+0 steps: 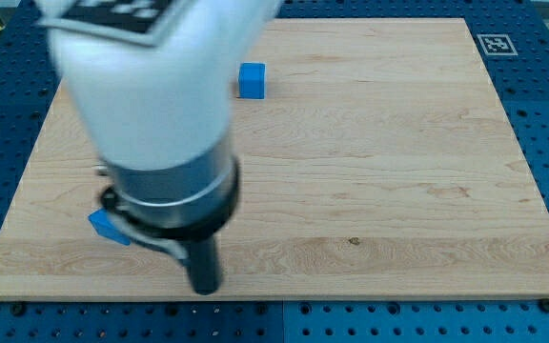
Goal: Slide the triangle at the bottom right of the red circle
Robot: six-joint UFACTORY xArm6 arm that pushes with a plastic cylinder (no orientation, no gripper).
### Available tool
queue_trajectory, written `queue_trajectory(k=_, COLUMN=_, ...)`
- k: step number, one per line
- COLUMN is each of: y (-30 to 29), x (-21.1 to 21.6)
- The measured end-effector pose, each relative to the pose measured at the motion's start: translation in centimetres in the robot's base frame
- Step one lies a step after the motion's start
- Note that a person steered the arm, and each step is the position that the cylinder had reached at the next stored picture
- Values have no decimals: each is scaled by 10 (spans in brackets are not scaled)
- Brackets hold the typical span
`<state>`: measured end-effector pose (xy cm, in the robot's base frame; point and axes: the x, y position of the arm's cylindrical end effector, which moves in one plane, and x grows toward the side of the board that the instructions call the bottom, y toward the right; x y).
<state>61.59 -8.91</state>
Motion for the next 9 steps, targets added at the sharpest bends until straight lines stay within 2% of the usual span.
queue_trajectory(k=1, y=-64, x=0)
queue_trajectory(k=2, y=-125, x=-18)
queue_trajectory(k=3, y=-146, x=-51)
queue_trajectory(k=4, y=-147, x=-50)
queue_trajectory(k=7, y=-10, x=-50)
queue_trajectory(k=8, y=-2, x=-49)
queue_trajectory(k=9, y=-3, x=-18)
